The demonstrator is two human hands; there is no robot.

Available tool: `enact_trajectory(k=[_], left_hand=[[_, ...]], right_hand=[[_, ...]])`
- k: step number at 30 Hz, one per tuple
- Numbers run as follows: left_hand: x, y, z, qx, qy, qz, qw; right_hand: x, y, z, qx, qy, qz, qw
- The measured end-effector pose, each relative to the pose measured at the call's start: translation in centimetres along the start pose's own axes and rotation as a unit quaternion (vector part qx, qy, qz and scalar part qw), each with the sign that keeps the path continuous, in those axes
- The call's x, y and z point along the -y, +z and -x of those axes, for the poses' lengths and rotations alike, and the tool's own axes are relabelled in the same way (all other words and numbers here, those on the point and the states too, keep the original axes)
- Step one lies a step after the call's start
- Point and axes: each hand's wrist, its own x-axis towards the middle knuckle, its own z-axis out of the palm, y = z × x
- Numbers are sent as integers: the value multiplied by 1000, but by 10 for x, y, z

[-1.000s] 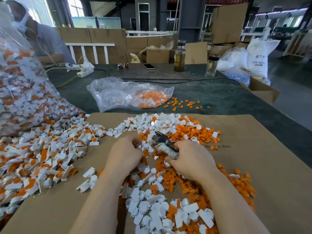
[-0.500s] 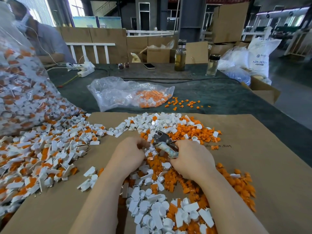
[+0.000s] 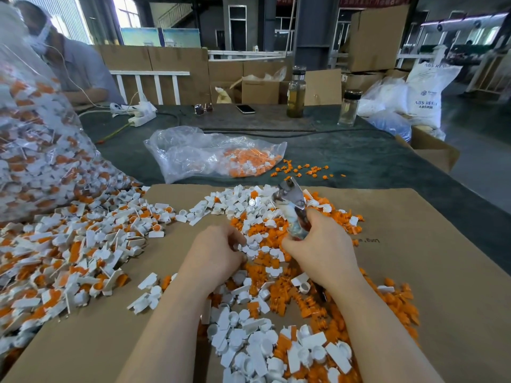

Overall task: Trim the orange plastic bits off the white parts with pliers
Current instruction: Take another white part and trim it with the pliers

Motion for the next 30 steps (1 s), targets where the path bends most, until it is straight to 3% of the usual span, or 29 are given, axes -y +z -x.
enact_trajectory(k=[4,7,13,19,21,30], left_hand=[[0,1,-1,-36,-7,35,999],[-3,-1,2,-56,-6,143,988],[-20,-4,7,-30,-75,456,886],[-26,-2,10,32,-67,563,823],[-26,-2,10,41,-55,566,821],[-28,3,11,22,-24,483,875]], right_hand=[[-1,0,0,-16,-11,-23,1000],[-1,0,0,-40,-23,-46,998],[0,-1,-1,-57,-35,-138,988],[1,-5,2,-65,-35,-235,969],[1,-5,2,-63,-35,-250,965],[4,-6,3,-58,-62,-251,964]])
